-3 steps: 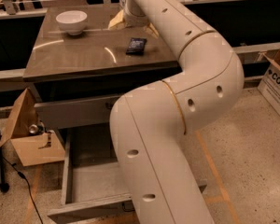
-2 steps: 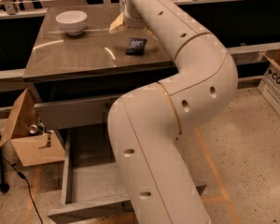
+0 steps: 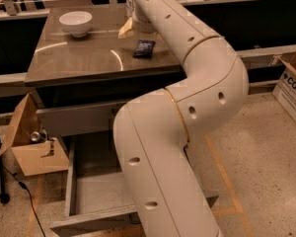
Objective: Place rxbar blueberry into middle drawer
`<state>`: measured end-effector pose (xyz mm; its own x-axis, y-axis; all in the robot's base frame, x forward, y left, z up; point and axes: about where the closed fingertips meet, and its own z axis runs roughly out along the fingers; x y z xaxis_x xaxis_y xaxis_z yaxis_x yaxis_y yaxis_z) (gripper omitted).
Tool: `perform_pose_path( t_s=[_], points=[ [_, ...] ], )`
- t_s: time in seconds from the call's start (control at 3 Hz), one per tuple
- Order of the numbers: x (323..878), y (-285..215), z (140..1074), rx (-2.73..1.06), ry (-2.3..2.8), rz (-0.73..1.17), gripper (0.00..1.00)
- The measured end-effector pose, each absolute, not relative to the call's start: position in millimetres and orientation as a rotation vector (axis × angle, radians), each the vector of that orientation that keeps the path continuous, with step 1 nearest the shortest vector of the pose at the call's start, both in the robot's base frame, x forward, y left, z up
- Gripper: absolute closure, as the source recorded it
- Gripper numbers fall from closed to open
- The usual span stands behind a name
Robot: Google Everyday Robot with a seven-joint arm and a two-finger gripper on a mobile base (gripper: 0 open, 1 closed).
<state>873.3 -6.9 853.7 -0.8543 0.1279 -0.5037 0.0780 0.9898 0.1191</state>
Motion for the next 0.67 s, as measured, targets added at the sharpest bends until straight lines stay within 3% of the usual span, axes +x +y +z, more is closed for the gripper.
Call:
perform_pose_path(
  t_s=[0.67],
  points=[
    [870.0,2.3,837.7,0.087,2.639,0.102,0.40]
  ],
)
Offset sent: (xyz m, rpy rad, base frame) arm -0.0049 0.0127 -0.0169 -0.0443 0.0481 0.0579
